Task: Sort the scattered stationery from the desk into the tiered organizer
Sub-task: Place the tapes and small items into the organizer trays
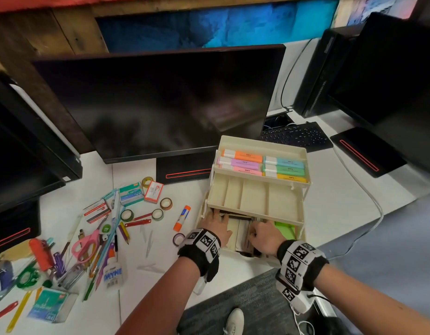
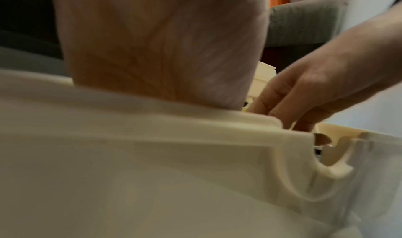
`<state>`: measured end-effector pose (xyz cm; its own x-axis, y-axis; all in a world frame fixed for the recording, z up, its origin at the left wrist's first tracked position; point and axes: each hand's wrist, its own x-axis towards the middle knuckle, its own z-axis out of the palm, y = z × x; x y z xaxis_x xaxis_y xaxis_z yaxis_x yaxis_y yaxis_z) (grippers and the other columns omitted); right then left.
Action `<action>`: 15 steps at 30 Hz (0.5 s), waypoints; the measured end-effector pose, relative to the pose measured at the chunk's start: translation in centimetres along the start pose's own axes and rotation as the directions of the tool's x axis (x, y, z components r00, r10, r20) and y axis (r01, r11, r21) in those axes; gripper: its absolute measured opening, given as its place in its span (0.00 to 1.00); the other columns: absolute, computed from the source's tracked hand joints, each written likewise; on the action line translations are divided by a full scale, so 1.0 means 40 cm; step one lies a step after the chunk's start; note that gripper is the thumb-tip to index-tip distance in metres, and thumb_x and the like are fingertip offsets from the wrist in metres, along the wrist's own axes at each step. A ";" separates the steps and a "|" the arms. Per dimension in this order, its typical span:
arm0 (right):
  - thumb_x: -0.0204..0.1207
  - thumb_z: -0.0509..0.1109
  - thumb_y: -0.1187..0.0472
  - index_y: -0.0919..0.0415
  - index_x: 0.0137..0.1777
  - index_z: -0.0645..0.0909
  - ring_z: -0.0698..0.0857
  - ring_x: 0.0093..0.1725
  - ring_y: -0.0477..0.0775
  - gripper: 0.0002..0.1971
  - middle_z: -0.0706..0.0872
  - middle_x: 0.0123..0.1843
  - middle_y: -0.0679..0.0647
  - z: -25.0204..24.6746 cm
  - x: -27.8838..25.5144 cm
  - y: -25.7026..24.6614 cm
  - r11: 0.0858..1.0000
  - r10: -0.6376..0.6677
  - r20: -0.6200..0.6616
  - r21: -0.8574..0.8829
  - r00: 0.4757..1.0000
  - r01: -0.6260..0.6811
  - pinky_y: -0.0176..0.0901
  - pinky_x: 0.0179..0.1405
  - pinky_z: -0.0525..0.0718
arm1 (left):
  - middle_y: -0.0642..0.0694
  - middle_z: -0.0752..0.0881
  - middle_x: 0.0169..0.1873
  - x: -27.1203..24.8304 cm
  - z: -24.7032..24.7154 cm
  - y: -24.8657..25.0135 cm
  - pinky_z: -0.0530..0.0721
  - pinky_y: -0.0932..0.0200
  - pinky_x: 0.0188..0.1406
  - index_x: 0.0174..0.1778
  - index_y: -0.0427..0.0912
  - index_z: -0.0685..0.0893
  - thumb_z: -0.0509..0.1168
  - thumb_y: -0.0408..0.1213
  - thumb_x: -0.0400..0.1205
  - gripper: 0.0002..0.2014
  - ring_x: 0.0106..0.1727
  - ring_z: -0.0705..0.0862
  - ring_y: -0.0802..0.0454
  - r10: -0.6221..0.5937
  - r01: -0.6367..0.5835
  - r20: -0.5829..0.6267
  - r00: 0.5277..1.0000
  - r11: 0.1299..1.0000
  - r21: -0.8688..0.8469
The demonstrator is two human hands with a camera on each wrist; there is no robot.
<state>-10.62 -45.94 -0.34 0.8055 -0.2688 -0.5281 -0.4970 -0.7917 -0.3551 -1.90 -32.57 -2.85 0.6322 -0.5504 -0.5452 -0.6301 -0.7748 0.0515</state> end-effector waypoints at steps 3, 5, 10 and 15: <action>0.80 0.57 0.60 0.63 0.61 0.79 0.82 0.57 0.63 0.15 0.83 0.58 0.65 -0.007 0.000 0.001 0.999 -0.022 0.009 -0.027 1.000 0.022 0.46 0.51 0.79 | 0.33 0.58 0.80 0.000 -0.013 0.037 0.57 0.40 0.80 0.80 0.37 0.60 0.51 0.48 0.86 0.28 0.80 0.56 0.34 0.043 -0.041 -0.053 0.998 0.999 0.035; 0.80 0.57 0.62 0.64 0.59 0.79 0.83 0.56 0.63 0.14 0.84 0.58 0.64 -0.011 0.004 -0.001 0.999 -0.039 -0.007 -0.030 0.999 0.039 0.44 0.47 0.77 | 0.38 0.62 0.79 0.003 -0.017 0.060 0.57 0.38 0.78 0.80 0.45 0.59 0.50 0.46 0.86 0.26 0.79 0.59 0.34 0.155 -0.155 -0.085 0.984 0.988 0.010; 0.81 0.57 0.59 0.66 0.61 0.79 0.77 0.63 0.63 0.16 0.77 0.65 0.65 0.005 0.000 0.007 0.995 -0.065 0.003 -0.080 0.998 0.065 0.44 0.56 0.76 | 0.45 0.56 0.82 0.013 -0.013 0.054 0.60 0.39 0.76 0.82 0.48 0.56 0.48 0.49 0.87 0.26 0.81 0.54 0.39 0.122 -0.121 -0.013 0.992 0.992 0.046; 0.80 0.57 0.56 0.64 0.64 0.79 0.71 0.68 0.63 0.18 0.72 0.67 0.65 0.016 -0.009 0.013 0.989 -0.081 0.006 -0.123 0.997 0.081 0.49 0.67 0.74 | 0.44 0.59 0.81 0.010 -0.013 0.050 0.62 0.41 0.75 0.81 0.48 0.57 0.49 0.48 0.87 0.26 0.81 0.57 0.41 0.134 -0.134 -0.045 0.990 0.991 0.023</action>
<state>-11.37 -45.90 -0.84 0.8411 -0.2006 -0.5022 -0.3869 -0.8722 -0.2995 -2.65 -34.50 -2.52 0.5614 -0.6631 -0.4951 -0.7192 -0.6869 0.1044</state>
